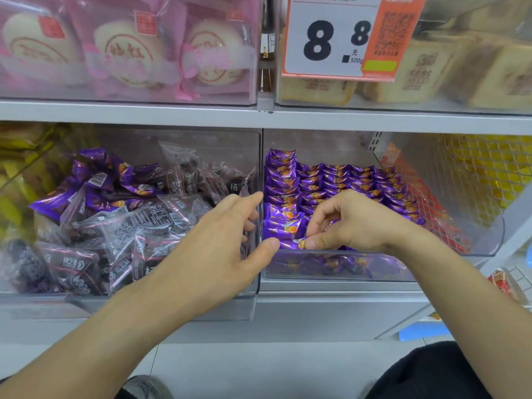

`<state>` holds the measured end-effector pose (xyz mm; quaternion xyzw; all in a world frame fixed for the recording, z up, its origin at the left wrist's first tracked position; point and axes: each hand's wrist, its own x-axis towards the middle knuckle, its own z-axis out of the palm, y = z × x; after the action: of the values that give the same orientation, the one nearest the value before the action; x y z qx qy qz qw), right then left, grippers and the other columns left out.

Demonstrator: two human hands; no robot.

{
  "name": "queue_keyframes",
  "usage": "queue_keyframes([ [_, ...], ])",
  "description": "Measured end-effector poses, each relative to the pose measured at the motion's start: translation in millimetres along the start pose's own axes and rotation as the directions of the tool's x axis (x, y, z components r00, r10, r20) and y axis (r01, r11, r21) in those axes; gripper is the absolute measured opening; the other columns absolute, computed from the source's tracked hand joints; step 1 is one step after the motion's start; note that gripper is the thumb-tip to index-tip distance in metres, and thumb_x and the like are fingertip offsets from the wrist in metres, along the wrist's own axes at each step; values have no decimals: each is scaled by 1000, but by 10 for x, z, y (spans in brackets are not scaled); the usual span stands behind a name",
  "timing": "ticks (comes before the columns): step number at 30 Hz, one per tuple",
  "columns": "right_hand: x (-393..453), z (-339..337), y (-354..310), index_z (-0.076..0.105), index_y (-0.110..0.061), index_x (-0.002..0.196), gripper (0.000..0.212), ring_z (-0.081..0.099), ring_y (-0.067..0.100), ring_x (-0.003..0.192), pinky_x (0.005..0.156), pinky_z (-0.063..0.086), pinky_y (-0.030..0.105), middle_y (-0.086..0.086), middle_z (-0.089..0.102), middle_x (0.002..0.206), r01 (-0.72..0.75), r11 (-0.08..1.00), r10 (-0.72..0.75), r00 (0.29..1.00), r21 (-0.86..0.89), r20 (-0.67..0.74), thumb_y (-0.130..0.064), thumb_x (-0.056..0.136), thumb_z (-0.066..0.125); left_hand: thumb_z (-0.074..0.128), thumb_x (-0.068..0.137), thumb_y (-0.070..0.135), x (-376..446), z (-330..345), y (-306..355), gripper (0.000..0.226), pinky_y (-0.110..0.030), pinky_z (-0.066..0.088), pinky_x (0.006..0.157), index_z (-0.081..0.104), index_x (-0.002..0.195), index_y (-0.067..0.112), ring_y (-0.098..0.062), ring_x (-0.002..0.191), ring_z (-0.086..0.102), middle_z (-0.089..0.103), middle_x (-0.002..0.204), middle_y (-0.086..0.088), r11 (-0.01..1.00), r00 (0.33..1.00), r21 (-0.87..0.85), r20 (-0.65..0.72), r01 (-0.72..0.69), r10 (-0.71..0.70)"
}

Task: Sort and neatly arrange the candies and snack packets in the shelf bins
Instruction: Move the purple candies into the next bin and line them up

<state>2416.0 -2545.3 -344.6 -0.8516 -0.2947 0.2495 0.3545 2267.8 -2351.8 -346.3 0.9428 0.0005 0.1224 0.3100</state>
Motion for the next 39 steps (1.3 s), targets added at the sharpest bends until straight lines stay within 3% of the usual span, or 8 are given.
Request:
queue_keyframes([
  [10,-6,23,-23,78,-14,82,18,69,10,65,64,57,24,4,75,72,-17,999,15,998,46,57,-32,79,81,58,86,51,-6,15,-28,72,-14,47,89,35,150,27,4,100,55,48,113,19,1000,1000,-17,-14,-11,10],
  [13,8,22,-1,73,-11,86,22,73,22,69,69,62,35,10,74,74,-22,996,27,998,82,-63,-31,81,79,54,87,55,-3,9,-25,71,-14,47,89,34,150,29,5,101,55,47,113,20,1000,1000,-14,-13,-14,14],
  [17,110,142,8,71,-11,85,21,73,21,66,68,63,42,6,72,72,22,997,-8,983,75,-184,-30,83,78,55,84,54,8,14,-12,74,-10,46,86,35,150,28,5,101,54,48,113,19,1000,1000,-16,-4,-8,8],
  [22,168,178,27,72,-15,74,25,67,14,56,54,51,20,0,72,68,-61,993,42,982,-97,-186,-38,81,79,52,83,57,-7,-1,0,77,-6,43,83,32,152,28,5,99,54,46,114,20,1000,1000,-4,13,1,-1],
  [27,191,211,59,70,-14,82,24,70,17,59,60,57,29,5,74,80,-78,995,67,980,-57,-185,-34,79,83,54,86,54,-26,-14,8,75,-11,44,90,29,152,29,3,101,53,46,116,19,1000,1000,9,16,-4,4],
  [31,207,222,55,67,-21,82,28,56,-4,48,56,47,20,1,72,79,-47,996,26,966,-75,-258,-36,71,88,54,86,54,-25,-12,11,76,-4,38,86,29,152,28,5,101,52,45,117,19,1000,1000,11,18,0,-1],
  [35,235,272,31,66,-20,80,28,53,-4,51,50,38,9,-5,67,71,-54,982,-2,956,-183,-292,-35,71,88,53,85,56,-22,-8,8,77,-13,43,93,30,152,28,5,101,51,45,117,19,1000,1000,14,14,-5,5],
  [39,232,251,32,65,-20,88,36,59,2,65,60,45,21,-8,66,77,-84,973,13,950,-216,-311,-43,70,87,53,85,56,-28,-11,20,76,-13,43,93,30,152,29,5,100,52,45,116,19,1000,1000,16,13,-2,2],
])
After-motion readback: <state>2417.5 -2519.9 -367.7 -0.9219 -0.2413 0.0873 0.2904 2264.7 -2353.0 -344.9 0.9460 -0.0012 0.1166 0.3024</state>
